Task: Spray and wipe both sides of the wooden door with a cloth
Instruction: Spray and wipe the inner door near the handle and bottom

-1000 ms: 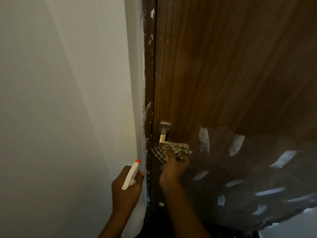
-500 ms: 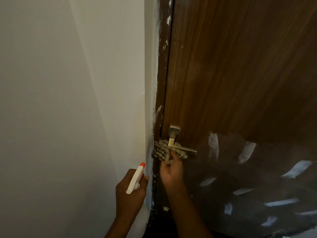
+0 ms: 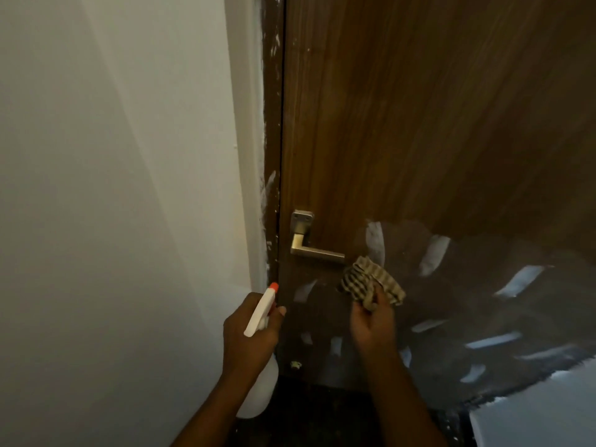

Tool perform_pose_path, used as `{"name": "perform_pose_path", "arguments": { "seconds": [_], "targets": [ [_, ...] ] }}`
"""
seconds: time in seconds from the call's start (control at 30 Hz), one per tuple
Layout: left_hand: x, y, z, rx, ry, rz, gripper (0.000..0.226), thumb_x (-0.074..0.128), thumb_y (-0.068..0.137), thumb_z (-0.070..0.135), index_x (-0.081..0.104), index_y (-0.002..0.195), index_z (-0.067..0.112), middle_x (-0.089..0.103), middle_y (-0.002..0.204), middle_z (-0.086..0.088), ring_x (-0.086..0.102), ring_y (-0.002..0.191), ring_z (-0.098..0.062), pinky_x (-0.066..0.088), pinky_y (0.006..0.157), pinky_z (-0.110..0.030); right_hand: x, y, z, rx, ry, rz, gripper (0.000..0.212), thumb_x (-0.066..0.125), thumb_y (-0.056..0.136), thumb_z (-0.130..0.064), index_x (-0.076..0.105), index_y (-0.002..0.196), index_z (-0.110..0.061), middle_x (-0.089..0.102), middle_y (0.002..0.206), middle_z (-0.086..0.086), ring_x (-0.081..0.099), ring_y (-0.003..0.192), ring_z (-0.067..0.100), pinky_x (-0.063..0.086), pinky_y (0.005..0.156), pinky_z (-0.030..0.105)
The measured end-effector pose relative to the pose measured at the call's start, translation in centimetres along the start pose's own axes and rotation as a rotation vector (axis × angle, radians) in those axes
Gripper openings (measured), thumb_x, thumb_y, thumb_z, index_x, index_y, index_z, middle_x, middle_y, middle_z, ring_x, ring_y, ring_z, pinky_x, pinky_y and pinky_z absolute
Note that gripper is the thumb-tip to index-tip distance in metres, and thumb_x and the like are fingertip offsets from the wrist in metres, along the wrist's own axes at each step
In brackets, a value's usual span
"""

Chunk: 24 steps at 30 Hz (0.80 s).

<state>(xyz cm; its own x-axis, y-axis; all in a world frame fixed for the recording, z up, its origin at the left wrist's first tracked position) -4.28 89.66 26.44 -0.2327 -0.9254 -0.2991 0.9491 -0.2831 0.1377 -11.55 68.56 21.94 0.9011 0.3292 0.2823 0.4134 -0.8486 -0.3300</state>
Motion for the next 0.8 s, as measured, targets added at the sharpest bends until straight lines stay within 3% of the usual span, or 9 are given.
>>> {"name": "perform_pose_path", "arguments": {
  "seconds": [0.1,0.17,0.23,0.37,0.53,0.63,0.7,0.73,0.8],
  "targets": [
    [2.5,-1.3,0.8,0.034,0.018,-0.056,0.023,0.075,0.079,0.021,0.061,0.098,0.024,0.064,0.083,0.015,0.065,0.077,-0.001,0.051,0.065,-0.007,-4.4,0.0,-1.9,-0.007,0.085,-0.046,0.045,0.057,0.098,-0.013,0.047,0.142,-0.018,0.058,0.13,-0.022,0.053,0.125,0.01,0.043,0.086,0.005],
    [4.3,-2.1,1.5,0.015,0.01,-0.078,0.023,0.075,0.078,0.025,0.06,0.094,0.031,0.064,0.082,0.014,0.064,0.08,0.004,0.055,0.067,-0.013,-7.2,0.3,-3.2,-0.059,0.077,-0.024,0.034,0.055,0.098,-0.011,0.051,0.131,-0.017,0.065,0.124,-0.003,0.06,0.118,0.03,0.057,0.078,0.017],
    [6.4,-2.9,2.0,-0.03,-0.008,-0.093,0.026,0.075,0.077,0.027,0.054,0.089,0.038,0.062,0.081,0.017,0.065,0.075,0.001,0.056,0.069,-0.015,-9.0,0.0,-4.9,-0.198,-0.099,-0.001,0.03,0.056,0.097,-0.012,0.051,0.126,-0.012,0.066,0.117,0.011,0.065,0.105,0.028,0.06,0.066,0.024],
    [10.8,-3.8,1.9,-0.097,0.009,-0.082,0.033,0.075,0.076,0.037,0.048,0.094,0.037,0.058,0.09,0.015,0.062,0.083,-0.008,0.055,0.087,-0.033,-13.2,1.2,-6.1,-0.433,-0.305,0.14,0.034,0.065,0.091,-0.034,0.057,0.119,-0.017,0.069,0.113,0.009,0.068,0.102,0.031,0.059,0.083,0.046],
    [14.5,-2.4,-0.1,-0.095,-0.051,-0.028,0.041,0.073,0.075,0.042,0.051,0.11,0.038,0.059,0.112,0.011,0.057,0.105,-0.013,0.046,0.097,-0.033,-12.3,2.8,-8.5,-0.718,-0.258,0.382,0.042,0.076,0.086,-0.027,0.058,0.123,-0.019,0.065,0.107,-0.003,0.064,0.106,0.022,0.05,0.087,0.03],
    [14.8,-1.9,-0.7,0.057,-0.191,-0.153,0.024,0.062,0.079,0.052,0.055,0.101,0.059,0.062,0.103,0.03,0.057,0.098,0.01,0.043,0.083,-0.01,-7.0,4.5,-9.0,-1.043,-0.304,0.208,0.058,0.073,0.087,-0.005,0.049,0.134,-0.03,0.061,0.12,-0.011,0.058,0.117,0.001,0.043,0.095,0.015],
    [15.3,-1.4,-0.9,0.131,-0.239,-0.108,0.027,0.064,0.067,0.061,0.049,0.083,0.077,0.064,0.085,0.024,0.055,0.082,0.007,0.039,0.074,-0.005,-3.2,7.0,-8.2,-1.318,-0.546,0.087,0.081,0.069,0.088,-0.003,0.034,0.139,-0.055,0.044,0.148,-0.016,0.039,0.137,-0.003,0.032,0.113,0.023],
    [15.2,-0.6,-2.1,0.181,-0.243,-0.004,0.04,0.072,0.059,0.058,0.044,0.073,0.083,0.063,0.072,0.022,0.052,0.075,0.005,0.037,0.071,-0.007,-1.9,8.5,-7.2,-1.463,-0.668,0.025,0.079,0.067,0.089,-0.007,0.031,0.14,-0.055,0.033,0.153,-0.02,0.03,0.143,-0.002,0.026,0.118,0.028],
    [18.2,0.6,-2.3,0.268,-0.14,0.132,0.052,0.078,0.064,0.046,0.043,0.074,0.083,0.064,0.072,0.024,0.057,0.073,-0.001,0.041,0.071,-0.017,-0.3,11.7,-3.9,-1.823,-0.931,-0.074,0.048,0.059,0.096,-0.023,0.045,0.141,-0.033,0.031,0.157,-0.008,0.021,0.151,0.013,0.017,0.123,0.043]
  ]
}}
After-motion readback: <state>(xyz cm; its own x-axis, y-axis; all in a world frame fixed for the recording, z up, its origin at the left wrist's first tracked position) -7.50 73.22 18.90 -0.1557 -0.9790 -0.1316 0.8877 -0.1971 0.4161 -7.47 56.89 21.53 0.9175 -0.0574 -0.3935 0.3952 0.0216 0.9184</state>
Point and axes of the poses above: each hand's wrist, its own y-axis towards the middle knuckle, its own x-axis out of the palm, z = x × y, the point moved 1 cm from there along y, towards the middle knuckle
